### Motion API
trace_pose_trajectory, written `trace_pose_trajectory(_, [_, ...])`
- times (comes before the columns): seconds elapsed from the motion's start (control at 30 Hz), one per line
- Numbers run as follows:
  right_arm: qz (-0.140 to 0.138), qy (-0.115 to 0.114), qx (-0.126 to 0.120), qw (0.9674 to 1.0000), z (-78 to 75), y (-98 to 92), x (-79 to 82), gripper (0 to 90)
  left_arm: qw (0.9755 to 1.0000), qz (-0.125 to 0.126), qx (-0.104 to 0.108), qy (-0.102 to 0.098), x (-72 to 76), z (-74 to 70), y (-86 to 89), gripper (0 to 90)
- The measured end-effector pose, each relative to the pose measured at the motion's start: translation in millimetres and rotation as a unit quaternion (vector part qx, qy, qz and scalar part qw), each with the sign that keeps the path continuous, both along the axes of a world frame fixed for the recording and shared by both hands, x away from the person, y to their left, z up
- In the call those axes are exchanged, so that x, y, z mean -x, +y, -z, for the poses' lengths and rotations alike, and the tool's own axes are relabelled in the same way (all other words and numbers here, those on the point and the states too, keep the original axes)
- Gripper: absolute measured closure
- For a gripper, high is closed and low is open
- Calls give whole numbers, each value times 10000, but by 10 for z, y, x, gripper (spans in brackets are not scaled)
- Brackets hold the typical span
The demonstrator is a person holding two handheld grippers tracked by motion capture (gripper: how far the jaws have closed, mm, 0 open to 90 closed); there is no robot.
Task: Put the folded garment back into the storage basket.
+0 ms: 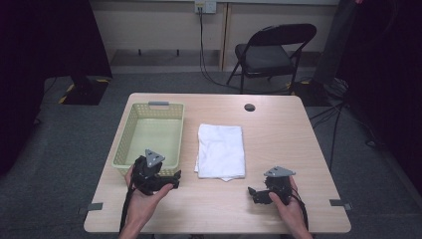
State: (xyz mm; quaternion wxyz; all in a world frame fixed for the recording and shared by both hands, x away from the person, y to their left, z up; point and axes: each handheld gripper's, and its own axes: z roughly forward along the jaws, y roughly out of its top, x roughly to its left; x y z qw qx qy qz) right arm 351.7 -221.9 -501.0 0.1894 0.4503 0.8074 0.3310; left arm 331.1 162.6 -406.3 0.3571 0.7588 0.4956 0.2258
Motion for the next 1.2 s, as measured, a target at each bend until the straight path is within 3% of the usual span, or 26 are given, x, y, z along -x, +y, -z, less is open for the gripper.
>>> trace_pose_trajectory(0.13, [1,0,0,10000,0,0,0,0,9999,85,52,-58,-20,-9,-21,75])
trace_pose_trajectory(0.63, [2,0,-1,10000,0,0,0,0,9999,131,2,76,-85,18,-155,85])
trace_pose_trajectory(0.87, [0,0,0,10000,0,0,0,0,9998,203,29,32,-101,-12,-169,80])
trace_pose_trajectory(1.2, [1,0,0,10000,0,0,0,0,9994,354,-13,39,-130,-14,-332,79])
